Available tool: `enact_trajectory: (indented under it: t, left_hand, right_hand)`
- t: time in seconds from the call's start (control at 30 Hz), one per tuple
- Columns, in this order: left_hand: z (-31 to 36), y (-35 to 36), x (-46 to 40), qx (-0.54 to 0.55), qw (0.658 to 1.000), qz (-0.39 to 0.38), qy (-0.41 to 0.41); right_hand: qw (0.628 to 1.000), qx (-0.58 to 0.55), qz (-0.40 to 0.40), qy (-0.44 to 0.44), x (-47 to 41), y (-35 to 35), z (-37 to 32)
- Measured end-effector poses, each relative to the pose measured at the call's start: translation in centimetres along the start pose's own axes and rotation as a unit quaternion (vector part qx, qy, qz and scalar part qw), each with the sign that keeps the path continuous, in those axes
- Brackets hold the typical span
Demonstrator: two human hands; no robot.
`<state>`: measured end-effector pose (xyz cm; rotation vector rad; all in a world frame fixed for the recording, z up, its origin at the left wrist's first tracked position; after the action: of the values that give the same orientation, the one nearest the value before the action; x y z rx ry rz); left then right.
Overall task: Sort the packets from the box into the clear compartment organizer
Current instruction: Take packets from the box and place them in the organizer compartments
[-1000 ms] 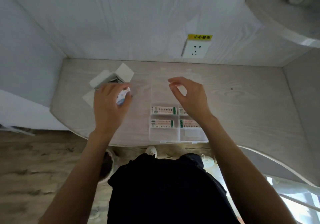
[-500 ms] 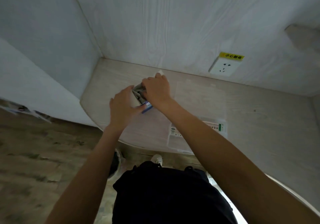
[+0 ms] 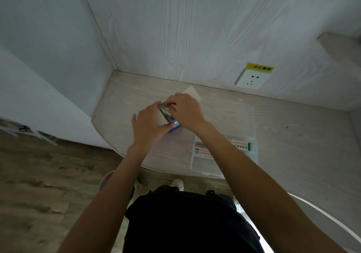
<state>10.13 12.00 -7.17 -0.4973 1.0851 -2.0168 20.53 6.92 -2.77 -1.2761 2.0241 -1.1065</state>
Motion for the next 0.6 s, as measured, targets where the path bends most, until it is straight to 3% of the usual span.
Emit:
enact_trajectory:
  t: [0.27, 0.5, 0.6]
  left_hand:
    - [1.2, 0.4, 0.0, -0.023, 0.999, 0.01, 0.029]
    - [1.4, 0.2, -1.1, -0.051, 0.998, -0.006, 0.046]
    - [1.1, 1.0, -1.6, -0.076, 0.995, -0.029, 0.054]
  right_hand:
    - [0.999, 0.039, 0.023, -0.02, 0.2, -0.5, 0.1]
    - [0.978, -0.057, 0.198, -0.015, 1.3, -6.0, 2.1]
    - [0.972, -0.093, 0.218, -0.003, 1.7, -7.1, 3.5]
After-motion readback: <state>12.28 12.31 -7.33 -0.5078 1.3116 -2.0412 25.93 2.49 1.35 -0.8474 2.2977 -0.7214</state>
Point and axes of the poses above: each hand's wrist, its own x-axis away from the middle knuckle, its own y-axis out of the palm, z = x × y, the point moved 10 cm from there along -x, towards the middle knuckle, and after that the axes turned 2 degrees about x, right-handed, at the moved point
